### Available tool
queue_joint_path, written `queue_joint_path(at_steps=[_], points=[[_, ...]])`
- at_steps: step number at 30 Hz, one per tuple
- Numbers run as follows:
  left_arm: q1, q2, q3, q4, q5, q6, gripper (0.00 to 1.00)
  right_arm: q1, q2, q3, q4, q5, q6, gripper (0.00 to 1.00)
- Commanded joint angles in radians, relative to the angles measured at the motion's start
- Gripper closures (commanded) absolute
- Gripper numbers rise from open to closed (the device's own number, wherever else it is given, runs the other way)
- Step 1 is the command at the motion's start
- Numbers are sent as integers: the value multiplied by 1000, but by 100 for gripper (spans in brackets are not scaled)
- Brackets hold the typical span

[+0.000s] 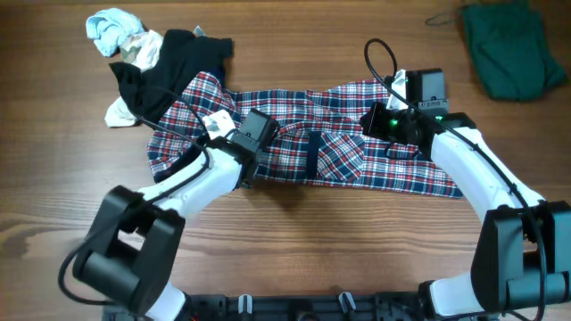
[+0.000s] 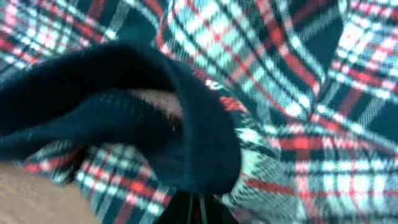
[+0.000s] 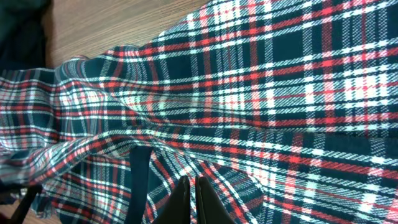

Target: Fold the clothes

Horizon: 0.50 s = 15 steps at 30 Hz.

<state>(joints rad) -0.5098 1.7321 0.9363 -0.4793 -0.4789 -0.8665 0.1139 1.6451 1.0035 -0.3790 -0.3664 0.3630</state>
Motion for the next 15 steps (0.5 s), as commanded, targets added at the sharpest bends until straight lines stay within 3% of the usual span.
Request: queue_joint_path(at_steps=[1, 6, 9, 11, 15], points=[[52, 10, -11, 94, -66, -12, 96, -3, -16, 12, 0, 1, 4, 96], [136, 9, -8, 284, -65, -3, 96, -3, -16, 12, 0, 7, 4, 95], [144, 7, 34, 321, -65, 27, 96, -3, -16, 12, 2, 11, 4, 95], [144, 7, 111, 268, -64, 99, 96, -8, -17, 17, 11, 11, 3, 96], [150, 2, 345, -27, -42, 158, 96, -74, -55, 124, -100, 11, -34, 95]])
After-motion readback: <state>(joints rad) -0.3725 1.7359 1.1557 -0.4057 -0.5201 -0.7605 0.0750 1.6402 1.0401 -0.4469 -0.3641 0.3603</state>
